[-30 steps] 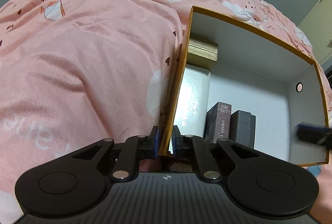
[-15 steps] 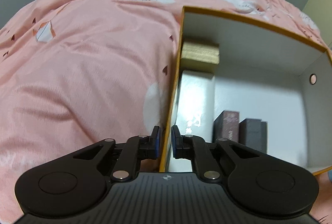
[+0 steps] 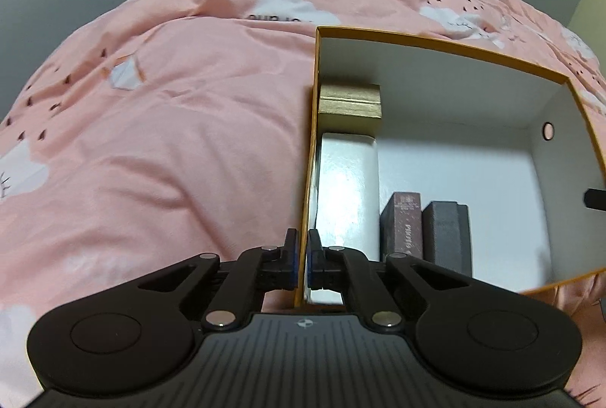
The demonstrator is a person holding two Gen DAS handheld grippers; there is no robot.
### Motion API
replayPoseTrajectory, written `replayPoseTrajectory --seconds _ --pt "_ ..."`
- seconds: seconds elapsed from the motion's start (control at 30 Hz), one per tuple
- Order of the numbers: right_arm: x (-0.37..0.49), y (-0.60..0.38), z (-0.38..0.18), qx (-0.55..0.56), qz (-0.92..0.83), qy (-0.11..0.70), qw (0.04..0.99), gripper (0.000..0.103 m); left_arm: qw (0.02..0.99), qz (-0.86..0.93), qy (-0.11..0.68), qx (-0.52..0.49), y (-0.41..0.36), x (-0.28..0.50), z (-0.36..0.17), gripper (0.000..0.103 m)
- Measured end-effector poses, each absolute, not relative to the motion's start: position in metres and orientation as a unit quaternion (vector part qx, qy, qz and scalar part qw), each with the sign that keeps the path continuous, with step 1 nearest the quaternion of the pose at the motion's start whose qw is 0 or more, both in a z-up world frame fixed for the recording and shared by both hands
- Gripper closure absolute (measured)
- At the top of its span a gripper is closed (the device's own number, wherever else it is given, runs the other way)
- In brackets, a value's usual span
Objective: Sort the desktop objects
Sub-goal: 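Move both open tools from the orange box toward the plush toy pile, then grasp white crocheted bunny with right tool while left tool grasps chef-hat duck plush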
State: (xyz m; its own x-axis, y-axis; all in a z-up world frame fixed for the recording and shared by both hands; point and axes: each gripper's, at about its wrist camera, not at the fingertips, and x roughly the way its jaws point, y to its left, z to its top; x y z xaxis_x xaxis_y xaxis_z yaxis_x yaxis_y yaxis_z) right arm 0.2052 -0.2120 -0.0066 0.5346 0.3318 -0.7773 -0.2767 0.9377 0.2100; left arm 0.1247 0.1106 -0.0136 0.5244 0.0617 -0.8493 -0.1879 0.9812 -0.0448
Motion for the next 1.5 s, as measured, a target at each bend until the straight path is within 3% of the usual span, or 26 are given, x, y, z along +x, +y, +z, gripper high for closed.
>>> replayPoseTrajectory --seconds 0.27,0.77,0.97,1.13,1.3,1.5 --pt "0.217 -0.222 -0.015 0.056 0.189 0.456 0.868 0.085 0.871 0.075 0.482 -0.062 0.107 0.128 -0.013 0.100" --pt "0.108 -0.197 0.036 0.027 0.244 0.318 0.916 0.072 0.904 0.012 0.423 -0.055 0.098 0.061 0.041 0.098" --pt "0.070 -0.165 0.024 0.005 0.332 0.381 0.863 0.071 0.880 -0.046 0.472 -0.022 0.086 0.026 0.033 0.082" --pt "0.063 -0.143 0.001 0.014 0.368 0.467 0.804 0.071 0.835 -0.015 0.545 -0.077 0.102 0.022 0.006 0.078" --pt "0.068 -0.157 -0.019 0.030 0.327 0.499 0.802 0.063 0.814 0.015 0.564 -0.134 0.117 0.021 -0.021 0.056" --pt "0.063 -0.143 -0.028 0.037 0.352 0.523 0.775 0.062 0.782 0.006 0.591 -0.198 0.119 0.018 -0.040 0.059"
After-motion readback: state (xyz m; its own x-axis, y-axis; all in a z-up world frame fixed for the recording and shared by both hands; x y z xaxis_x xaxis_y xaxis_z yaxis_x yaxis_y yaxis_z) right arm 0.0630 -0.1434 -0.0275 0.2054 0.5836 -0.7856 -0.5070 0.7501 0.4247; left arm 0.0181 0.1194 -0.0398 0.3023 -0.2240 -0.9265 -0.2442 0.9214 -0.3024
